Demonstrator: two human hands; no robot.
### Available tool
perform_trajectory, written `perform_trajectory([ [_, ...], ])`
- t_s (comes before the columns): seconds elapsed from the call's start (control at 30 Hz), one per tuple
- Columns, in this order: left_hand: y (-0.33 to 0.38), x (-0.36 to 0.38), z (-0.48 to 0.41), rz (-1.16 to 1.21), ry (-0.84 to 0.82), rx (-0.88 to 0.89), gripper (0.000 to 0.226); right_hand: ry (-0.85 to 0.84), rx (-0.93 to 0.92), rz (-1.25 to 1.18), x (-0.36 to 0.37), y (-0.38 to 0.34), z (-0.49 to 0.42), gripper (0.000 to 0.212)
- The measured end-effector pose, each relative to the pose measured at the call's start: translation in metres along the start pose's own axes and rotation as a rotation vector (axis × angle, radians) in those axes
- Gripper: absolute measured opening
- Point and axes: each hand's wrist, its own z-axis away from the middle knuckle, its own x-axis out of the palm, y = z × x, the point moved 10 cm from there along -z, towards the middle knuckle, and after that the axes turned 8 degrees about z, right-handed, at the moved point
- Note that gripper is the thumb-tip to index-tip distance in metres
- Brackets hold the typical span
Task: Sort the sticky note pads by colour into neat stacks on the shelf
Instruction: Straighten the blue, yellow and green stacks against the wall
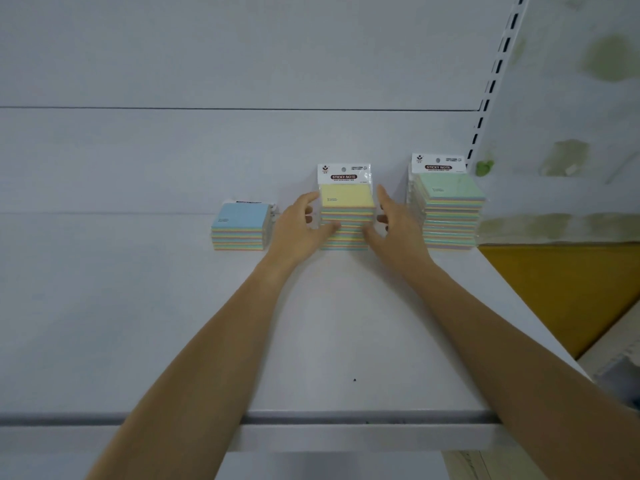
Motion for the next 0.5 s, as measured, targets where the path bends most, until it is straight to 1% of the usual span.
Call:
perform_trajectory([
  [0.03, -0.006, 0.004, 0.001, -0.038, -0.04, -0.036, 0.066, -0.048, 0.029, 0.002, 0.005, 0.003, 0.001, 0.069],
  [0.07, -0.011, 0.008, 0.001, -0.089, -0.073, -0.044, 0.065, -0.095, 0.054, -0.013, 0.01, 0.006, 0.002, 0.069],
  [0.13, -0.01, 0.012, 0.001, -0.15, -0.09, -0.007, 0.051, -0.146, 0.07, -0.06, 0.018, 0.008, 0.003, 0.053],
  [0.2, -0.007, 0.012, 0.002, -0.137, -0.072, 0.014, 0.041, -0.13, 0.046, -0.059, 0.018, 0.007, 0.003, 0.036],
  [0.23, -0.006, 0.011, 0.002, -0.129, -0.059, 0.018, 0.038, -0.119, 0.037, -0.058, 0.017, 0.006, 0.003, 0.033],
  [0.37, -0.005, 0.007, 0.002, -0.122, -0.014, 0.021, 0.032, -0.108, 0.046, -0.047, 0.018, 0.01, 0.0, 0.03],
  [0.5, -0.007, 0.008, 0.003, -0.104, -0.032, 0.004, 0.039, -0.104, 0.06, -0.09, 0.016, 0.01, 0.0, 0.032],
])
